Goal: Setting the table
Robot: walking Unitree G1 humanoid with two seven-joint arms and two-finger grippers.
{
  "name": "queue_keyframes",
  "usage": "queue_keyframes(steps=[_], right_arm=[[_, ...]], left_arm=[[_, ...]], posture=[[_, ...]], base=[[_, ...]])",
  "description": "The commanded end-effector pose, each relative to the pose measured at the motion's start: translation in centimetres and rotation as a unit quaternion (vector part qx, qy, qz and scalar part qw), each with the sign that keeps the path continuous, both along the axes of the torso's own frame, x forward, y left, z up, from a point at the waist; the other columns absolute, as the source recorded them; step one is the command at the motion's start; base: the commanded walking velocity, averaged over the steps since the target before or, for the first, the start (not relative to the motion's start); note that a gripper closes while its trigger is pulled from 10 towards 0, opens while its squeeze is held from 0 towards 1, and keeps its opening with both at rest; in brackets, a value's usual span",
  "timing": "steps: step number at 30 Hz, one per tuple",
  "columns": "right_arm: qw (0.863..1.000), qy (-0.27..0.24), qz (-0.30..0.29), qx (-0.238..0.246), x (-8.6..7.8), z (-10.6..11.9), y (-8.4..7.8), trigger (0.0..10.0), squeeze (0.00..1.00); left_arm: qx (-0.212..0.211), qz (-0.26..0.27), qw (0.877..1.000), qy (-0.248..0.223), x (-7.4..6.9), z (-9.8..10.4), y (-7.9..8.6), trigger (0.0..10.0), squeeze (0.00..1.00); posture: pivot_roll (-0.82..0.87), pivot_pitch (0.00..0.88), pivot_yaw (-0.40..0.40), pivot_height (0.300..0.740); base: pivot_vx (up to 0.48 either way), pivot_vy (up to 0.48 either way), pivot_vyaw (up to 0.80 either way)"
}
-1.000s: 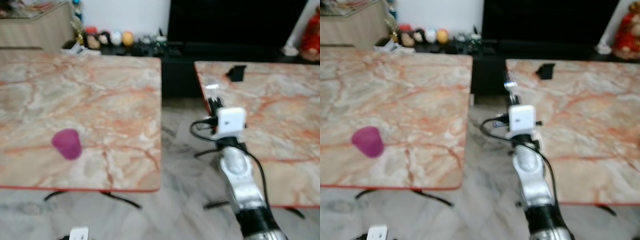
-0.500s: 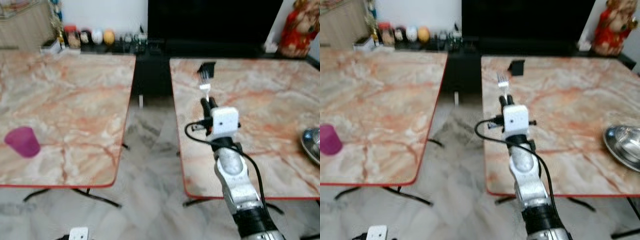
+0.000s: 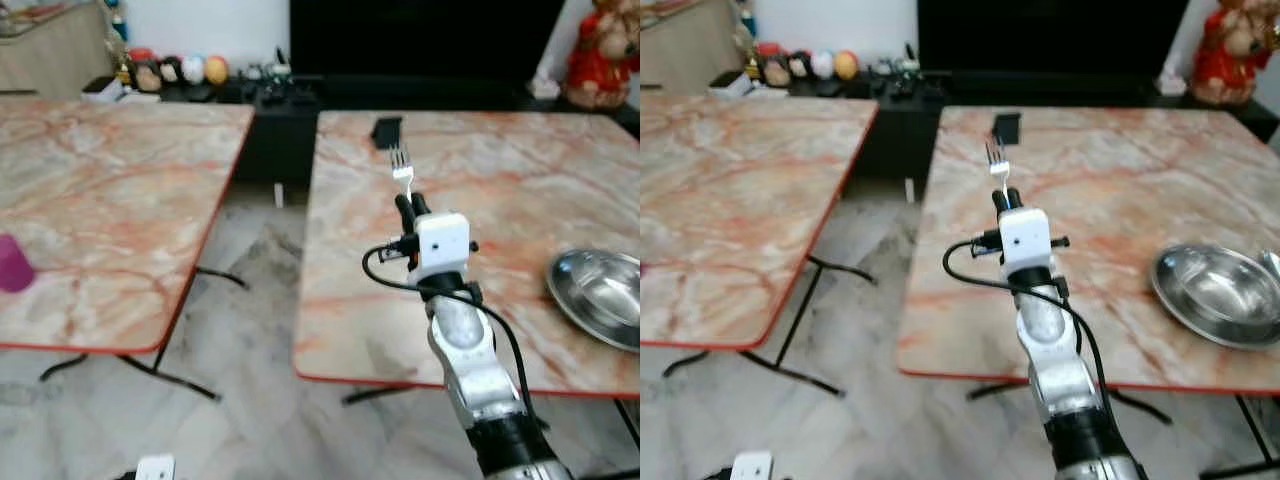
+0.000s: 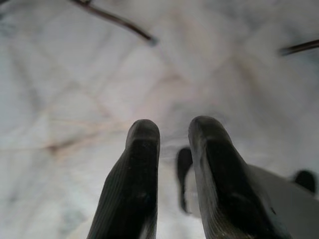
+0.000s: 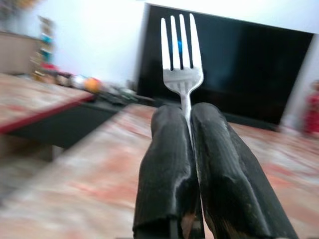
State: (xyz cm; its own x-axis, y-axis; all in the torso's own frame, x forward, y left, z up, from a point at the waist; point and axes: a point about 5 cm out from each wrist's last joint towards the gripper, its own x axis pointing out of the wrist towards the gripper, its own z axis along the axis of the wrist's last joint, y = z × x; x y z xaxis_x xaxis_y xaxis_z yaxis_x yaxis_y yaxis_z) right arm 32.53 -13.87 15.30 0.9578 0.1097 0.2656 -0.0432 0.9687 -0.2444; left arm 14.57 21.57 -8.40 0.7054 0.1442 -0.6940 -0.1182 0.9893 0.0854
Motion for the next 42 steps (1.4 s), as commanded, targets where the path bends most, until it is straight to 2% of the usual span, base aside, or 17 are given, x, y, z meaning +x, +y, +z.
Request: queue_keyframes(steps=[1, 17, 27, 33, 42], right_arm=[[1.0, -0.013, 0.002, 0.006, 0.2, 0.8, 0.3, 10.0, 0.0], [1.0, -0.01, -0.007, 0.013, 0.3, 0.9, -0.1, 10.0, 0.0], [0.999, -0.007, -0.018, 0.031, 0.4, 0.9, -0.3, 10.0, 0.0], [0.999, -0.009, -0.027, 0.031, 0.5, 1.1, -0.8, 10.0, 0.0], [0.998, 0.0, -0.041, 0.044, 0.6, 0.8, -1.1, 10.0, 0.0]], left_arm=[[0.005, 0.001, 1.0, 0.011, -0.5, -0.2, 0.4, 10.0, 0.0], [0.003, 0.002, 1.0, 0.012, -0.6, -0.2, 0.4, 10.0, 0.0], [0.012, 0.001, 1.0, 0.012, -0.6, 0.0, 1.2, 10.0, 0.0], [0.013, -0.002, 1.0, 0.01, -0.4, 0.0, 1.1, 10.0, 0.0], [0.014, 0.006, 1.0, 0.011, -0.4, 0.0, 1.3, 10.0, 0.0]], posture=[[0.01, 0.0, -0.001, 0.74], [0.01, 0.0, -0.001, 0.74], [0.01, 0.0, 0.013, 0.74], [0.0, 0.0, 0.017, 0.74], [0.01, 0.0, 0.018, 0.74]], base=[[0.0, -0.454, 0.0], [0.0, -0.421, 0.0], [0.0, -0.416, 0.0], [0.0, -0.454, 0.0], [0.0, -0.054, 0.0]])
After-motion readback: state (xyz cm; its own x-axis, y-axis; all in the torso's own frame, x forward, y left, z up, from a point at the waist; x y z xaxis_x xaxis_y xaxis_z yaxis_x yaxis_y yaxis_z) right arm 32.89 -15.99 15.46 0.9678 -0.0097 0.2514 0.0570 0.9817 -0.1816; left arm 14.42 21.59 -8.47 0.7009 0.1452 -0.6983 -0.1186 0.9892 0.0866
